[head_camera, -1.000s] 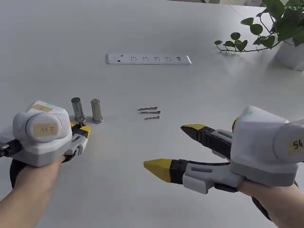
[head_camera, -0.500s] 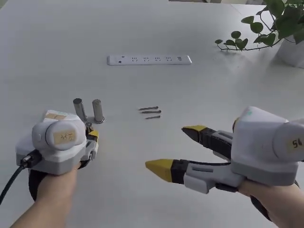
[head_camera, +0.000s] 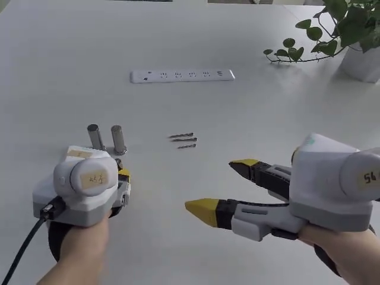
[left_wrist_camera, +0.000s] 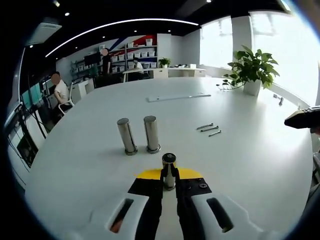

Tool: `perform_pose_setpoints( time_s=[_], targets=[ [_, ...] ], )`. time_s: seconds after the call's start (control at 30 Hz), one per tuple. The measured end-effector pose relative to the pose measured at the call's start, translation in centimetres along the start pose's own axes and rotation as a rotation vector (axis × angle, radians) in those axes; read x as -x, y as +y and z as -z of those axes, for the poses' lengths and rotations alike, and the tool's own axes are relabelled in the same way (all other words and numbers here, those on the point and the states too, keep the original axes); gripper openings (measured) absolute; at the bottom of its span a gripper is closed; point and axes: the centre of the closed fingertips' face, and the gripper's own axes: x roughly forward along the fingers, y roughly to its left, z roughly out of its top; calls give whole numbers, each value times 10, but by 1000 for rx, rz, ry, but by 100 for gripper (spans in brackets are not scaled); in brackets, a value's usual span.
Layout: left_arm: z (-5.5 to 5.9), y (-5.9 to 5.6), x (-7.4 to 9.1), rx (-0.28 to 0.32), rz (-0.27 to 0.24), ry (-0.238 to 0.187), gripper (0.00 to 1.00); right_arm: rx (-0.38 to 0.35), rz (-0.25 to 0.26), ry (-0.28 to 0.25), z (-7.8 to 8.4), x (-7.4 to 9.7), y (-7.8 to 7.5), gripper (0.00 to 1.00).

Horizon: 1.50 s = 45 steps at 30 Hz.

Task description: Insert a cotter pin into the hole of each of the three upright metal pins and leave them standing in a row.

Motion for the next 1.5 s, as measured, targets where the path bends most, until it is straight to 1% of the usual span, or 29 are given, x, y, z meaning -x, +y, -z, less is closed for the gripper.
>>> perform_pose_setpoints(
  time_s=[0.27,0.37,0.53,0.63,0.87,1.03,1.13,1.27,1.5],
  targets=[
    [2,-8,2,3,-4,-5,7,-1,5,-6,1,4,-1,66],
    [2,-8,2,25,-11,-4,7,0,5,-4,2,5,-1,66],
    [4,-10,4,41,-38,-4,7,3,2,9,4,4,0,65],
    [3,-11,4,26,-44,-4,7,6,-1,13,5,3,1,65],
    [2,-10,3,16,-45,-6,8,11,-2,22,6,1,0,65],
    [2,-11,2,6,-33,1,9,5,-2,20,5,1,0,66],
    [0,-10,2,-4,-27,-4,11,6,0,25,5,0,-1,66],
    [-2,-11,3,-28,-13,-6,14,7,1,29,4,0,-4,65],
    [-6,-12,12,-86,25,-15,27,24,6,49,-3,-5,-16,63]
  ],
)
